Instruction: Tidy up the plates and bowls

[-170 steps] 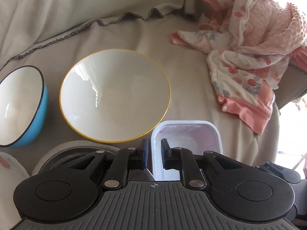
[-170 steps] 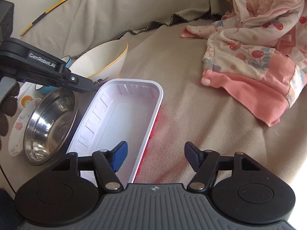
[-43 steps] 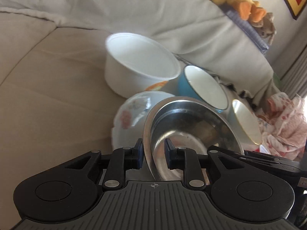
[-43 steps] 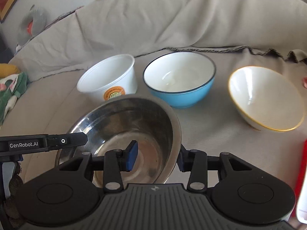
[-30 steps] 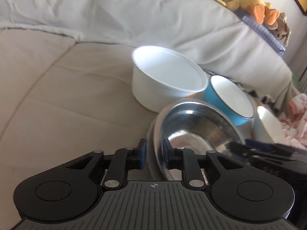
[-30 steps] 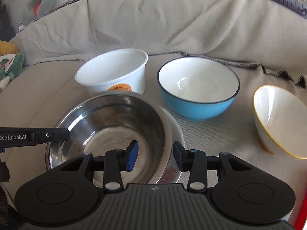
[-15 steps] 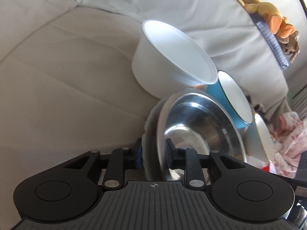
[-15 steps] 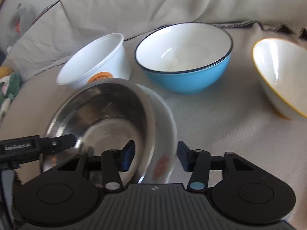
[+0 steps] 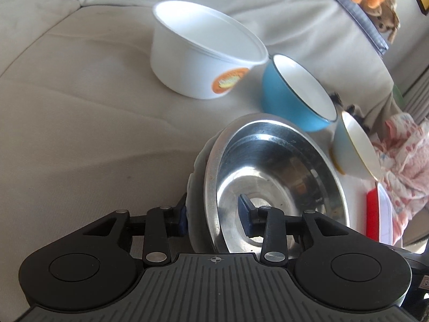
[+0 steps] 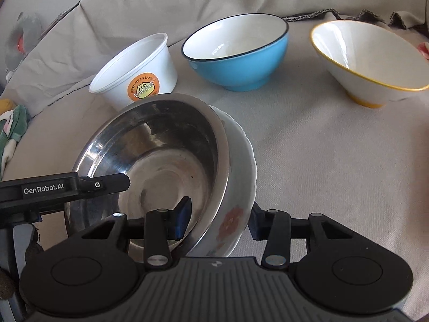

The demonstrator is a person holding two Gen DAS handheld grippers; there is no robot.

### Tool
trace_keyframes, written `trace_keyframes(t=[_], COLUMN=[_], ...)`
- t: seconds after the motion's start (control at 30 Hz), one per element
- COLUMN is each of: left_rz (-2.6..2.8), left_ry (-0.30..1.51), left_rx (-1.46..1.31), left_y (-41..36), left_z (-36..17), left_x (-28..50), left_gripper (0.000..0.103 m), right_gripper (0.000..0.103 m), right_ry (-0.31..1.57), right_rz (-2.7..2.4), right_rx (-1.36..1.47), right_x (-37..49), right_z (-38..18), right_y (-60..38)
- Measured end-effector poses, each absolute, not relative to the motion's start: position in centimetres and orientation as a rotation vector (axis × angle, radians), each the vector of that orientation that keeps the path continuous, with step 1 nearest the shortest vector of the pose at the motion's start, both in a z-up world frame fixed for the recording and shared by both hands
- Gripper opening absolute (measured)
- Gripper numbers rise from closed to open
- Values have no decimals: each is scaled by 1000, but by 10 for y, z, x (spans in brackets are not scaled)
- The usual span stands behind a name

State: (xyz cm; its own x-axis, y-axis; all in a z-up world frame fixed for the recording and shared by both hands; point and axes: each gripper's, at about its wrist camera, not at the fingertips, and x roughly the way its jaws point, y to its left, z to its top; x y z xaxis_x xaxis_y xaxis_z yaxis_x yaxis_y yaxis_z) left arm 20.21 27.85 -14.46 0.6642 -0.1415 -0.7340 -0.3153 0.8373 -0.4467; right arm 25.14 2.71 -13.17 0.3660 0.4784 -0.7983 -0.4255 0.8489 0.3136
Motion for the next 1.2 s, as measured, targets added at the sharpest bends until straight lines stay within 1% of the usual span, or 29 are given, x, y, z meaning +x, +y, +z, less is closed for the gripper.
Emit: trace_keyframes(t=[0.23,0.43,0.6,0.87,1.07,1.2], left_rz=[109,122,108,98,77,85], left_ry=[809,804,795,795,779,763], left_rx=[-660,-603,-642,-648,-658,-657], left_y=[281,273,281,282,283,285], left_z=[-148,-146,-147,-146,-147,-147], left_x=[206,206,200,194,194,200], left_gripper=[40,40,34,33,34,37], right_gripper=[43,43,43,44,45,45], right_ry=[1037,1005,1001,991,990,989], right_rz=[586,578,578,574,573,573], right_rx=[86,95,93,95,68,58], right_x=[245,242,242,238,238,240], right_z=[-131,-125,-127,-123,-123,-122], right_y=[10,5,5,2,6,10])
